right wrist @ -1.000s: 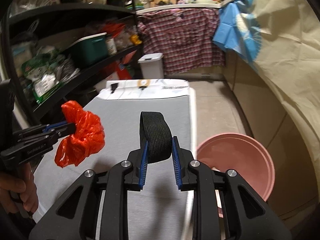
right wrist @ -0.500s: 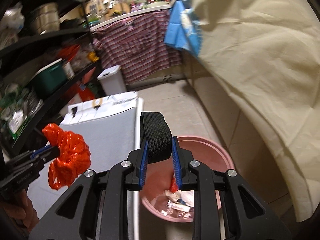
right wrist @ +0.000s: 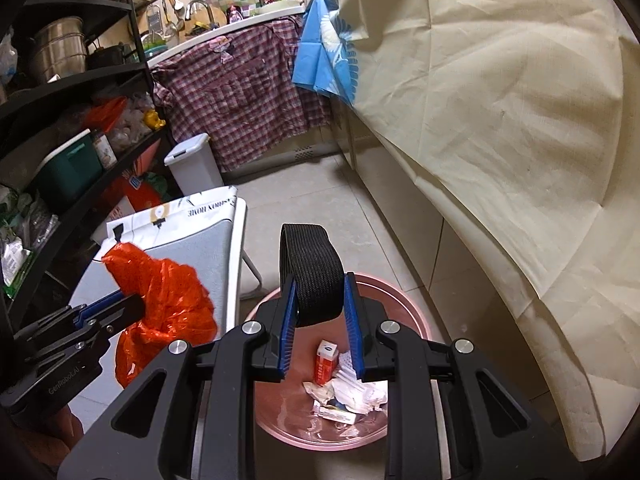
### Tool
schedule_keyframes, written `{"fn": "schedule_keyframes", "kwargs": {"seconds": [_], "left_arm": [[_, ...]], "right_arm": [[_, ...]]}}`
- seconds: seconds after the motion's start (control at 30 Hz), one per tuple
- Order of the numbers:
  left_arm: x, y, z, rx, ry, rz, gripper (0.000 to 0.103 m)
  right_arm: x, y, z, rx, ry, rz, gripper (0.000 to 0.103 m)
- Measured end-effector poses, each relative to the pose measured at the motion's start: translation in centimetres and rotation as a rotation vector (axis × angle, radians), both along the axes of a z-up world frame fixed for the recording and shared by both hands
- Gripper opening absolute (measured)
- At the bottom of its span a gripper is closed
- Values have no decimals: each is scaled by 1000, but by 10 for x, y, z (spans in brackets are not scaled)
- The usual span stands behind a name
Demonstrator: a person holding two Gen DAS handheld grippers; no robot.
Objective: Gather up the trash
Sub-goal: 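Carry the red bag and black band over the pink bucket with both tools, then open both tools to drop the red bag and band into the bucket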
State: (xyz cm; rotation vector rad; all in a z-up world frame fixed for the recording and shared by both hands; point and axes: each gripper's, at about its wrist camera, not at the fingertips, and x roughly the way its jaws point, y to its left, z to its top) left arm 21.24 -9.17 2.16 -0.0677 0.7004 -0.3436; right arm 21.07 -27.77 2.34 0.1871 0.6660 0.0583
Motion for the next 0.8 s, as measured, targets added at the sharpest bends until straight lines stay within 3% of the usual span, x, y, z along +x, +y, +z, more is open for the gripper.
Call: {"fn": "schedule_keyframes", "kwargs": {"seconds": [0.5, 0.6, 0.67, 0.7, 0.8], "left_arm": [[15, -37, -7, 8, 21, -41, 21], [16, -39, -10, 9, 27, -61, 27], [16, -41, -12, 19, 31, -63, 38], [16, -40, -12, 20, 29, -56, 45], [14, -35, -12, 17, 29, -44, 46]], "right_arm": [[7, -6, -12, 5, 42, -26, 24], [11, -7, -16, -4, 64, -42, 30], [11, -9, -19, -18, 78, -74, 51], [11, -10, -20, -19, 79, -85, 53], [12, -15, -21, -10, 80, -107, 59]]}}
